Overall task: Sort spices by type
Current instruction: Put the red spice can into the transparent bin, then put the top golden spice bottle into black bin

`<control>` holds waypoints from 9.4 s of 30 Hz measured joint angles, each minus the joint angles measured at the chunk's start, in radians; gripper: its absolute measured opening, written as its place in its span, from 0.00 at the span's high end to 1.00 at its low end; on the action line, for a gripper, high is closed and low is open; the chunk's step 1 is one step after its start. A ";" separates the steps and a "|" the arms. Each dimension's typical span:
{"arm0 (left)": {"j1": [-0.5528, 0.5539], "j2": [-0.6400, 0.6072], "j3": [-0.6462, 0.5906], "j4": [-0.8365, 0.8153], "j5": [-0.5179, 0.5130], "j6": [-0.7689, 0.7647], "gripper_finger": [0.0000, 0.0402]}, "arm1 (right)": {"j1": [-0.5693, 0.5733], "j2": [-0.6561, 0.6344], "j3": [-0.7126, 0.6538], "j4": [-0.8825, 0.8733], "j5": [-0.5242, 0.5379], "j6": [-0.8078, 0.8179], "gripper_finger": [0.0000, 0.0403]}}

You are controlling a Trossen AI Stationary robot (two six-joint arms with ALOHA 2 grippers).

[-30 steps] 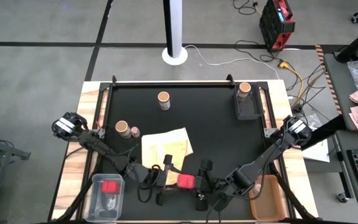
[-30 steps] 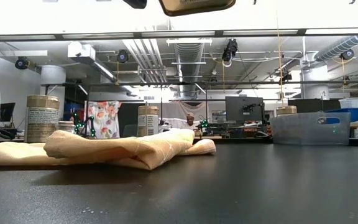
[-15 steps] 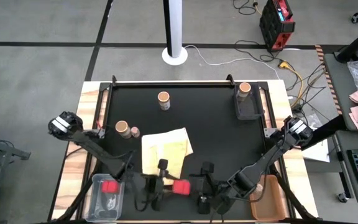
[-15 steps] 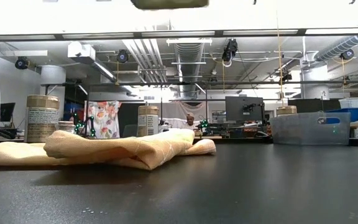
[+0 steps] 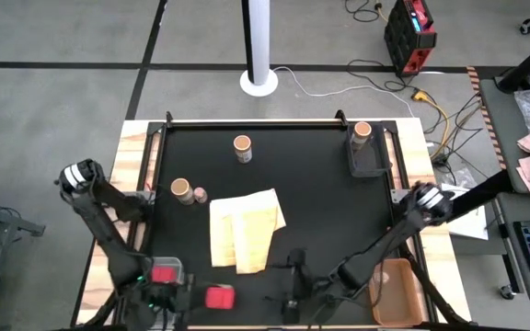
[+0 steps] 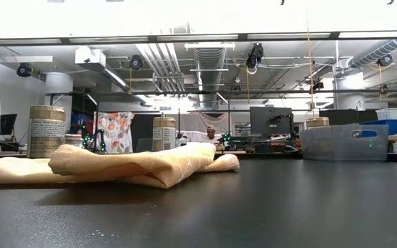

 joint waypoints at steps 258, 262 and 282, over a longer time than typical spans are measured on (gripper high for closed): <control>-0.060 0.191 0.564 -1.302 0.273 -0.816 0.27 | -0.063 0.348 0.344 0.032 -0.125 0.108 0.30; -0.053 0.191 0.564 -1.286 0.217 -0.816 0.27 | -0.063 0.311 0.344 -0.112 -0.125 0.208 0.30; -0.040 0.191 0.532 -1.240 0.146 -0.806 0.29 | -0.060 0.165 0.345 -0.739 -0.269 0.730 0.41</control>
